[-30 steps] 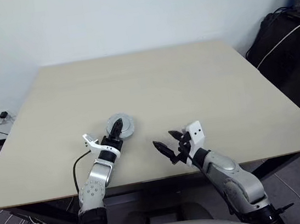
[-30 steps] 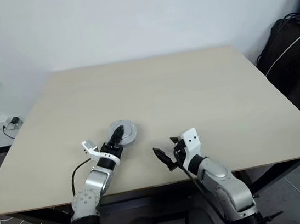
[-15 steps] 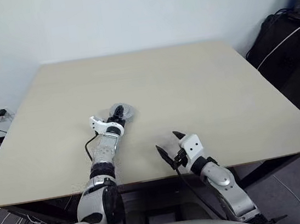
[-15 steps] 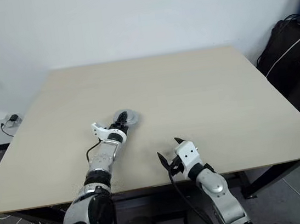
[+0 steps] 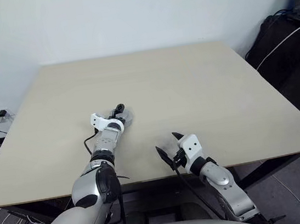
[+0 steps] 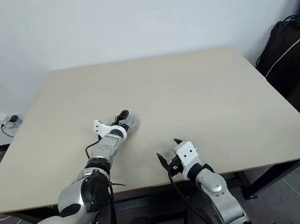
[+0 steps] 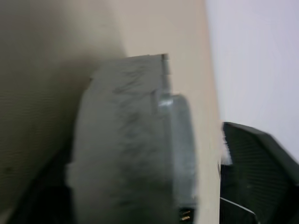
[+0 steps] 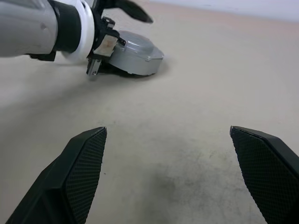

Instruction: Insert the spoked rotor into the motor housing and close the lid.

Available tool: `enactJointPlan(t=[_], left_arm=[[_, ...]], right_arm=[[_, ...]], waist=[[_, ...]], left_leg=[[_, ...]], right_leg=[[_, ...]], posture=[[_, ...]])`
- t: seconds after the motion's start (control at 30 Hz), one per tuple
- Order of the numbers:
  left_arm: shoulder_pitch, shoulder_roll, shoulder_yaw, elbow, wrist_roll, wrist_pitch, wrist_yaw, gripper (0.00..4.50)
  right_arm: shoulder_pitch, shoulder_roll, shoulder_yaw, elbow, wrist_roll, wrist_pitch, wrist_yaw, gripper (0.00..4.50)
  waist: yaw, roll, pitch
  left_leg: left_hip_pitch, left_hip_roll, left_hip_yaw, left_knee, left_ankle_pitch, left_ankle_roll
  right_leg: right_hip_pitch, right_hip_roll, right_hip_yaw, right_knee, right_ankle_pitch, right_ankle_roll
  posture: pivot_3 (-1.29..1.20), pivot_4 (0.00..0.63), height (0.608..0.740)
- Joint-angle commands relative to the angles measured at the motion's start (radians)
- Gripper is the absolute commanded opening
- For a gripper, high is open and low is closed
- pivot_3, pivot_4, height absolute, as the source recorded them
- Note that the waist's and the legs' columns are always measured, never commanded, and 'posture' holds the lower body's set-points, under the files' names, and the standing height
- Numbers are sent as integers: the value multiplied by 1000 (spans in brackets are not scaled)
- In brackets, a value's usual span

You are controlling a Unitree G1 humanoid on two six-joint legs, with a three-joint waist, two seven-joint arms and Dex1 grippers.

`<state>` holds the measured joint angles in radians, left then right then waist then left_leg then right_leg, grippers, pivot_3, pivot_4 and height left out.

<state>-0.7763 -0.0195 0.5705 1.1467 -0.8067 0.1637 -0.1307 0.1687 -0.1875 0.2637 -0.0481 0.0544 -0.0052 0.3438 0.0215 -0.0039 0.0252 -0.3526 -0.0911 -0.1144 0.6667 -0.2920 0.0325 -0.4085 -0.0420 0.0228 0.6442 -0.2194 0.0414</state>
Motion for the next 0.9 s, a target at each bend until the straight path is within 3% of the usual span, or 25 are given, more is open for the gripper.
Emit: enactJointPlan(t=[0.03, 0.27, 0.4, 0.53, 0.63, 0.9], left_arm=[[58, 14, -18, -81, 45, 70, 55, 4461], [348, 6, -118, -494, 91, 351, 153, 4461], [538, 27, -249, -787, 146, 445, 114, 4461], [725, 83, -464, -1025, 346, 285, 22, 4461], [819, 99, -573, -1092, 509, 98, 18, 4461], [934, 53, -642, -1034, 822, -343, 196, 4461]], right_arm=[[-20, 3, -18, -44, 17, 26, 11, 4500], [-21, 1, -31, -56, 54, 96, 42, 4500], [-17, 15, -40, -41, 49, 114, 25, 4500], [0, 69, -84, -24, 65, 98, -33, 4500], [10, 104, -127, -7, 60, 77, -89, 4500], [65, 142, -180, 35, -25, -95, -221, 4500]], waist=[[-7, 0, -1], [-38, 3, -13], [-41, 4, -15], [-37, 6, -15], [-26, 7, -13], [13, 10, -9]], left_leg=[[2, 0, 0, 0, 0, 0], [16, 3, 3, -4, -3, 2], [26, 5, 4, -6, -9, 1], [28, 6, 4, -6, -10, -1], [28, 7, 4, -6, -11, -2], [24, 7, 4, -6, -10, -2]], right_leg=[[1, 0, 0, 0, 0, 0], [13, 0, 3, 0, -3, 2], [17, 1, 4, -1, -6, 2], [19, 2, 4, 0, -8, 1], [19, 3, 4, 0, -8, 1], [16, 2, 4, -1, -9, 1]], posture=[[0, 0, 740], [0, 0, 740], [0, 0, 740], [0, 0, 740], [0, 0, 740], [0, 0, 740]])
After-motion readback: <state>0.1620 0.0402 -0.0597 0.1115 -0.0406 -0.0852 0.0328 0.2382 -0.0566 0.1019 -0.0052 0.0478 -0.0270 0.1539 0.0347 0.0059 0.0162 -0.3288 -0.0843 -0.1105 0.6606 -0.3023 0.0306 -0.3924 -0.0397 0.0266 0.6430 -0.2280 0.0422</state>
